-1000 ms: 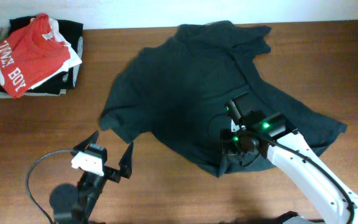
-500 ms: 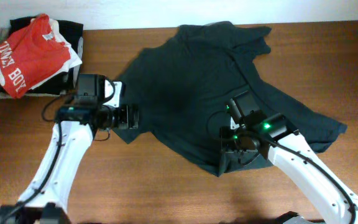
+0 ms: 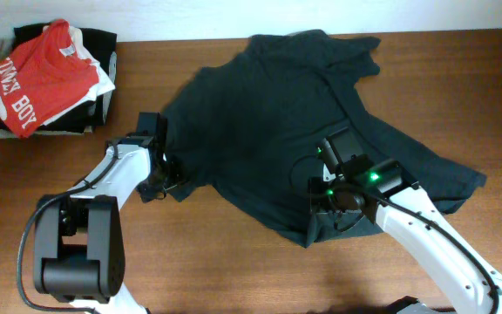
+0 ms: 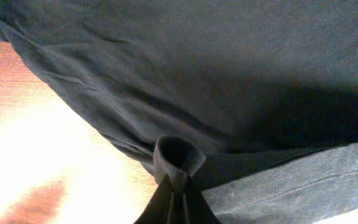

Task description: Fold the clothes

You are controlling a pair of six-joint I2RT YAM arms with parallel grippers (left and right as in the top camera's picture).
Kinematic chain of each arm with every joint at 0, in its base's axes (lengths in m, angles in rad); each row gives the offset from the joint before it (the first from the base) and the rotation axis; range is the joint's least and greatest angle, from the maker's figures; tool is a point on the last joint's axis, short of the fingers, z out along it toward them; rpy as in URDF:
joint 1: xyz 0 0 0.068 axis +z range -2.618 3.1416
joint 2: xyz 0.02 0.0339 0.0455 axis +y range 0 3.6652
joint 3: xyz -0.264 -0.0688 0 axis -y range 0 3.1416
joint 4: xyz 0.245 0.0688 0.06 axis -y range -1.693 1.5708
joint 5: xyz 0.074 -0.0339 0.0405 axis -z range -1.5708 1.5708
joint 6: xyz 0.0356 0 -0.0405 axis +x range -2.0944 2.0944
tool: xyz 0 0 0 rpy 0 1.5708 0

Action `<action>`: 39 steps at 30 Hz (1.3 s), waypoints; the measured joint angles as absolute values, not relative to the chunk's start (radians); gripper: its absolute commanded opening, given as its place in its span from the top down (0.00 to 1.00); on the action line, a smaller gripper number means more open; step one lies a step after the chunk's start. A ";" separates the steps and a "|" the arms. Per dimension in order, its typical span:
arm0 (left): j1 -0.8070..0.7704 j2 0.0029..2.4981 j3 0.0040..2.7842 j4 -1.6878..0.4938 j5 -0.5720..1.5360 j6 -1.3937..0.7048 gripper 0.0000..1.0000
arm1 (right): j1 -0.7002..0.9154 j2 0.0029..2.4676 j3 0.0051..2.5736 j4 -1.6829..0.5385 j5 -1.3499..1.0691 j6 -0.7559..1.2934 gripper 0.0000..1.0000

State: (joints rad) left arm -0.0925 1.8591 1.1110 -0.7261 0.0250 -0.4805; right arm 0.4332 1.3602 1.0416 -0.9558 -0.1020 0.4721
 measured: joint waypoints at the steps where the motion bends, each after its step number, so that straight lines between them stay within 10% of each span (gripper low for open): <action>1: -0.093 1.864 1.116 -0.724 0.019 -0.482 0.55 | 0.433 1.360 1.042 -0.956 -0.102 0.472 0.95; 4: -0.091 1.873 1.123 -0.718 0.009 -0.485 1.00 | 0.433 1.360 1.042 -0.956 -0.102 0.472 0.95; 13: -0.075 1.875 1.168 -0.823 0.030 -0.447 1.00 | 0.421 1.362 1.090 -1.025 -0.101 0.465 0.96; 26: -0.032 0.914 1.856 -1.315 -0.117 -0.403 1.00 | 0.379 1.305 2.470 -1.689 0.210 0.390 0.96; 39: -0.032 1.700 1.885 -1.030 -0.184 -0.373 1.00 | 0.317 1.774 2.548 -1.383 0.398 0.319 0.96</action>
